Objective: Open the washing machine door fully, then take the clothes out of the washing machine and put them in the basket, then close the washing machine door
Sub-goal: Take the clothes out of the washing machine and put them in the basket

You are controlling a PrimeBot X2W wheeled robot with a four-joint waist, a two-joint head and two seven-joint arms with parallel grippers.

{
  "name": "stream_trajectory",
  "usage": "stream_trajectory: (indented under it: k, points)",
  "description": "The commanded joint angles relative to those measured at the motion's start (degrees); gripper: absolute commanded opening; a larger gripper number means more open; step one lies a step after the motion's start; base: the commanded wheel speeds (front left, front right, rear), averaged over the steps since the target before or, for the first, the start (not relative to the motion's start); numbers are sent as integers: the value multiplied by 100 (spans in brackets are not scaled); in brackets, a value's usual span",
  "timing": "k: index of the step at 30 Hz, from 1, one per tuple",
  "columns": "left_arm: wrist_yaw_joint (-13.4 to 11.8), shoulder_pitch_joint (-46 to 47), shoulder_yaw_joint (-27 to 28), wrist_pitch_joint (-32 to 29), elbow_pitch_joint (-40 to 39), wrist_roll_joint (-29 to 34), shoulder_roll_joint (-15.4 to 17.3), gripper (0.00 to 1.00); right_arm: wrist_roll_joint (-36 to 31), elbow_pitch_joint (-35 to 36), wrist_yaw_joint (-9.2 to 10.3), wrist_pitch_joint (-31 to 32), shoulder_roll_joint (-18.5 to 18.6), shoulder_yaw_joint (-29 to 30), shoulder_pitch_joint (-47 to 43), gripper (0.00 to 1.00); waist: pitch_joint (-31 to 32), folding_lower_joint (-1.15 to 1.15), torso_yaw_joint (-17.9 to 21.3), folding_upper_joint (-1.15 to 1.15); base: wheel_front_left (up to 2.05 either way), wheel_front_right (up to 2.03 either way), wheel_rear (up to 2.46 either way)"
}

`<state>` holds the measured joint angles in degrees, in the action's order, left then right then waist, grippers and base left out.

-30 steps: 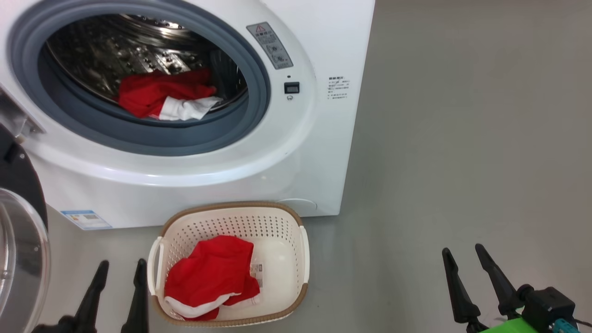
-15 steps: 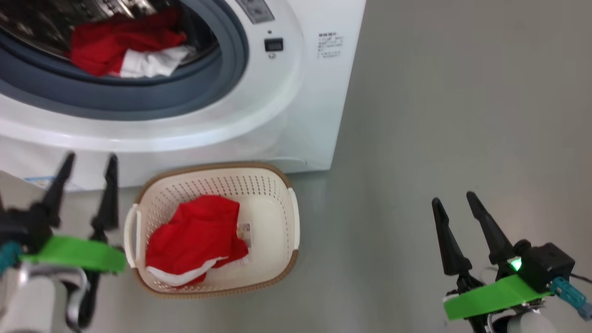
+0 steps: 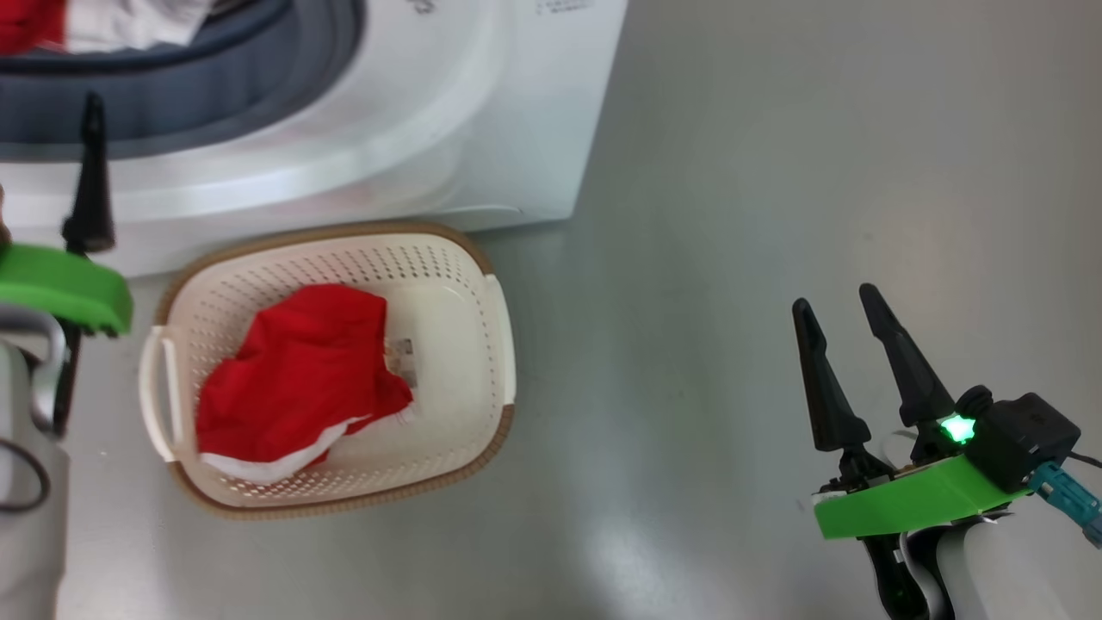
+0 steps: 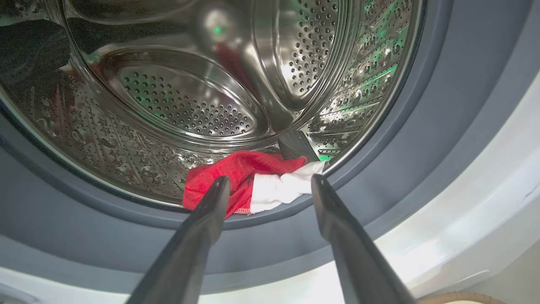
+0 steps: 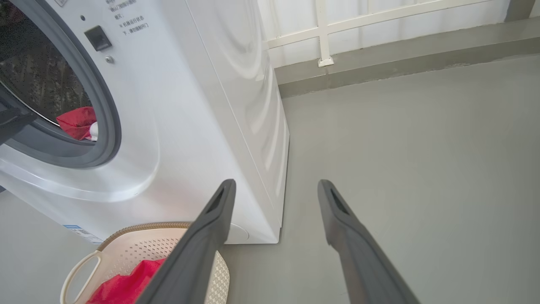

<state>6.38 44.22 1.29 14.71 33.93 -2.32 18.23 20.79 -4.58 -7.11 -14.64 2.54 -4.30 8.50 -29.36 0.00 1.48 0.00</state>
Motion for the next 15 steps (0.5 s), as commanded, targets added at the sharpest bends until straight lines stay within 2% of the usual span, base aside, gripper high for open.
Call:
stream_trajectory:
  k: [1, 15]
  points:
    - [-88, 202, 127, 29, 29, 107, 348, 100, 34, 164, -37, -36, 33, -142, 66, 100, -268, 0, 201, 0, 0, 0, 0]
    - [-475, 1685, -225, 29, 1595, 505, 817, 100, 144, 232, -37, -36, 33, -374, 301, 100, -602, 0, 439, 0, 0, 0, 0]
